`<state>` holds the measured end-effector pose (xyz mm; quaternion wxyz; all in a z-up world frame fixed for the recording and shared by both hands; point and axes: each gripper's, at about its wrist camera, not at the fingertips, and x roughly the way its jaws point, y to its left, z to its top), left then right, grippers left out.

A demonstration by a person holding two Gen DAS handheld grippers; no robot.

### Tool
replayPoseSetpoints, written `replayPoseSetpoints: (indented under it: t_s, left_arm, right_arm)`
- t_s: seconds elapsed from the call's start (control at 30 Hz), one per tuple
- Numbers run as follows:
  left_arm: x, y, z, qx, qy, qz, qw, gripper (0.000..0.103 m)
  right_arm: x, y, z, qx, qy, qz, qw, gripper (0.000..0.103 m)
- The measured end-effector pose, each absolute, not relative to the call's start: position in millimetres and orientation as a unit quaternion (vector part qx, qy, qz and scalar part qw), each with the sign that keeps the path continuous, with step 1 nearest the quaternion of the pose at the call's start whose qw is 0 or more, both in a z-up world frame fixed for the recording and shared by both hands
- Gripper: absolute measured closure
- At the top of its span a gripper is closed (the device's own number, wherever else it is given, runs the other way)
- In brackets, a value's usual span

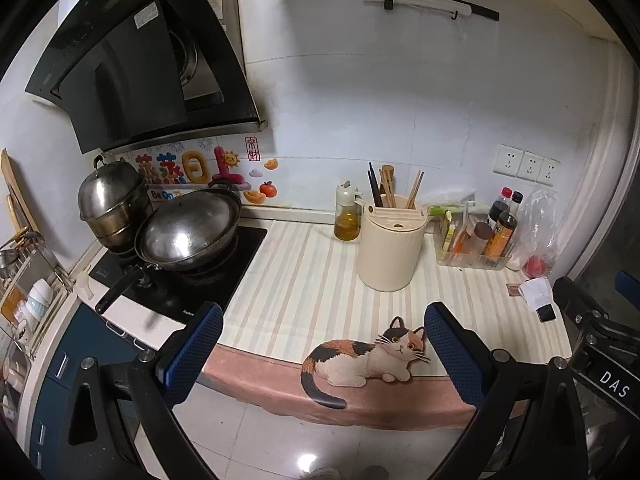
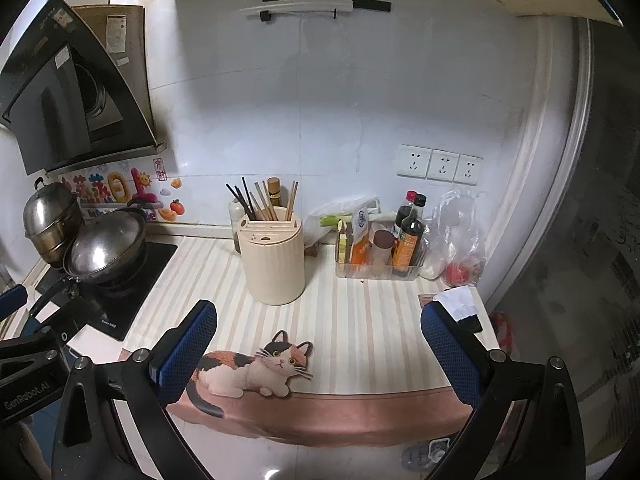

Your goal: Organize utensils

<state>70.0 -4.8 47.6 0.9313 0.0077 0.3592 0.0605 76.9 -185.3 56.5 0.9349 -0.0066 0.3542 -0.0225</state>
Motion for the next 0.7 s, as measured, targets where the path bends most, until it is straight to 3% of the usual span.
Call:
replayPoseSetpoints:
  t_s: [0.7]
  left_arm:
    - [77.9, -6.1, 45.1, 0.012, 0.358, 0.064, 0.931, 0.000]
  right_arm:
    - [87.3, -182.9, 50.0, -0.008, 0.365, -0.030, 0.931, 0.000]
